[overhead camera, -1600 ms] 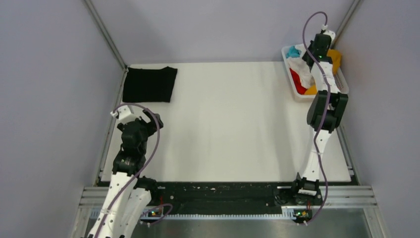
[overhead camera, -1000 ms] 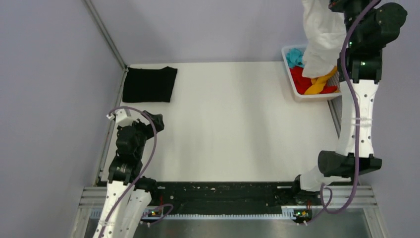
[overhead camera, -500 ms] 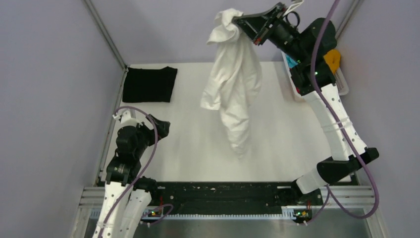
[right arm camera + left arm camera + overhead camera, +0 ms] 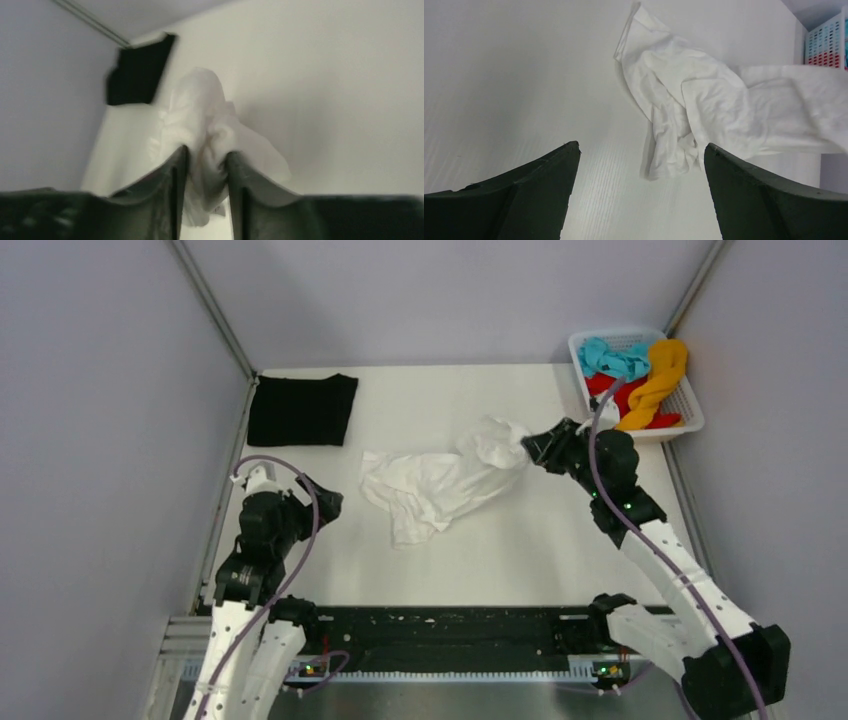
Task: Fold and stack the t-shirts
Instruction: Move the tshirt to the center of the board, then flatten out the tshirt
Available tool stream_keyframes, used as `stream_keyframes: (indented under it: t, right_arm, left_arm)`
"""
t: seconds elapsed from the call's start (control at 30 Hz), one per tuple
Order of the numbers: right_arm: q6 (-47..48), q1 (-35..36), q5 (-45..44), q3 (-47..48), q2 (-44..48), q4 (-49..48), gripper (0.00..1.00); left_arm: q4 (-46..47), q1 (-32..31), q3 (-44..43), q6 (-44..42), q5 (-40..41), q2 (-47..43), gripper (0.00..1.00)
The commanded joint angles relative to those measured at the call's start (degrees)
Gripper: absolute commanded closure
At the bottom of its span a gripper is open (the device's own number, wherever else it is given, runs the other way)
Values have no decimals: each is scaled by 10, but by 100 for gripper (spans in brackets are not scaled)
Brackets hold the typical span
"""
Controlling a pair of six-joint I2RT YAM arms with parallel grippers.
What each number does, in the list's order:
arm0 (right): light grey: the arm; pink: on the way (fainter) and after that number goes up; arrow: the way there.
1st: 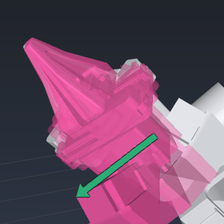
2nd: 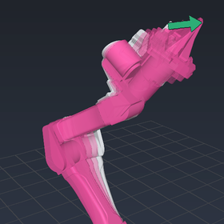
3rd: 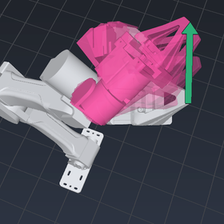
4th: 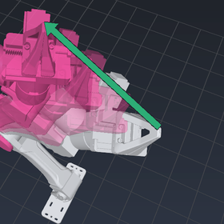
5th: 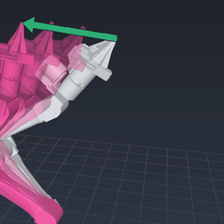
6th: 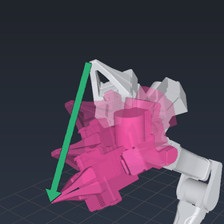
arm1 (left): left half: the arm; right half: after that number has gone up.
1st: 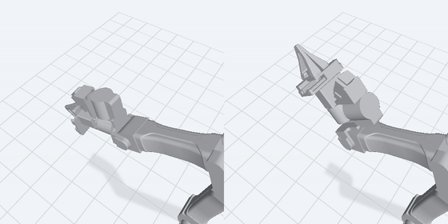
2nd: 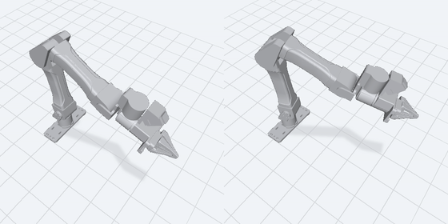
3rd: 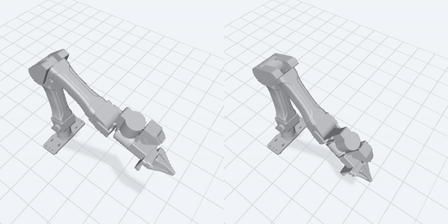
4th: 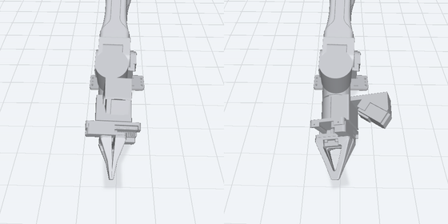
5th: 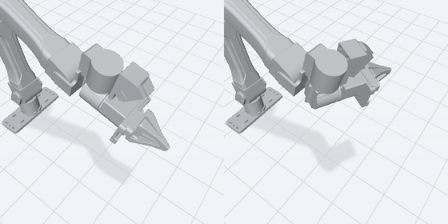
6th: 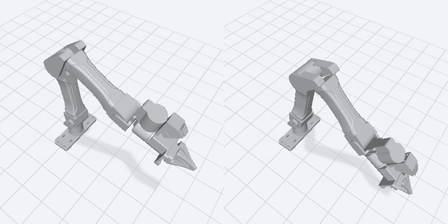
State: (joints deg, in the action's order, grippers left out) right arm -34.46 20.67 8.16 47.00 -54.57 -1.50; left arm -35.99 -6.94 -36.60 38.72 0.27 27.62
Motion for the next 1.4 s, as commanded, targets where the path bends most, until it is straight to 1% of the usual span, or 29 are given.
stream_keyframes:
  t: [0.0, 0.03, 0.07, 0.1, 0.13, 0.2, 0.27, 0.3, 0.37, 0.43, 0.53, 0.63, 0.7, 0.8, 0.87, 1.03, 1.07, 1.13, 1.17, 1.2, 1.23, 1.3, 1.37]
  right_arm:
    - [7, -78, -114, -73, -31, 116, 39]
    - [22, -80, -153, -65, -37, 144, 26]
    - [37, -79, -177, -52, -40, 168, 20]
    - [51, -77, -193, -38, -39, 186, 19]
    - [66, -71, -202, -28, -35, 195, 18]
    - [93, -36, -225, -14, -22, 203, 16]
    - [117, 23, -231, -10, -19, 205, 16]
    - [120, 52, -209, -13, -22, 202, 16]
    - [108, 112, -158, -28, -49, 183, 16]
    - [84, 183, -146, -44, -85, 147, 16]
    - [57, 291, -193, -45, -148, 105, 17]
    - [40, 337, -233, -27, -213, 87, 19]
    - [27, 350, -237, -16, -257, 65, 24]
    - [15, 369, -233, -7, -316, 2, 31]
    - [3, 373, -246, 5, -360, -6, 35]
    - [-21, 374, -275, 9, -401, -51, 49]
    - [-28, 374, -286, 6, -403, -58, 55]
    - [-45, 374, -311, 0, -401, -60, 68]
    - [-53, 374, -321, -5, -396, -56, 79]
    - [-56, 375, -324, -11, -385, -52, 88]
    - [-55, 374, -326, -18, -369, -44, 93]
    - [-53, 374, -338, -32, -320, -10, 100]
    - [-50, 374, -374, -46, -256, 67, 100]
  left_arm:
    - [35, 1, 16, 18, -9, 55, 1]
    - [37, 2, 18, 21, -18, 73, 1]
    - [37, 2, 19, 21, -22, 89, 1]
    - [35, 2, 20, 24, -22, 111, 1]
    - [30, 2, 18, 28, -23, 126, 1]
    - [28, 2, 20, 22, -42, 149, 1]
    - [34, 2, 27, 24, -65, 166, 1]
    - [43, 2, 35, 25, -83, 173, 1]
    - [58, 2, 47, 30, -111, 189, 1]
    - [70, 0, 59, 35, -142, 202, 1]
    - [93, -2, 86, 46, -180, 208, 1]
    - [109, -5, 112, 59, -197, 201, 1]
    - [113, -6, 123, 63, -199, 195, 1]
    - [114, -8, 133, 67, -194, 190, 1]
    - [113, -9, 135, 70, -191, 189, 1]
    - [108, -10, 132, 69, -172, 191, 1]
    - [109, -10, 131, 69, -172, 193, 1]
    - [115, -10, 131, 72, -171, 198, 1]
    - [119, -10, 131, 72, -171, 202, 1]
    - [121, -10, 131, 73, -171, 205, 1]
    - [122, -10, 129, 72, -168, 209, 1]
    - [122, -10, 122, 71, -159, 219, 1]
    - [126, -11, 112, 69, -150, 235, 1]
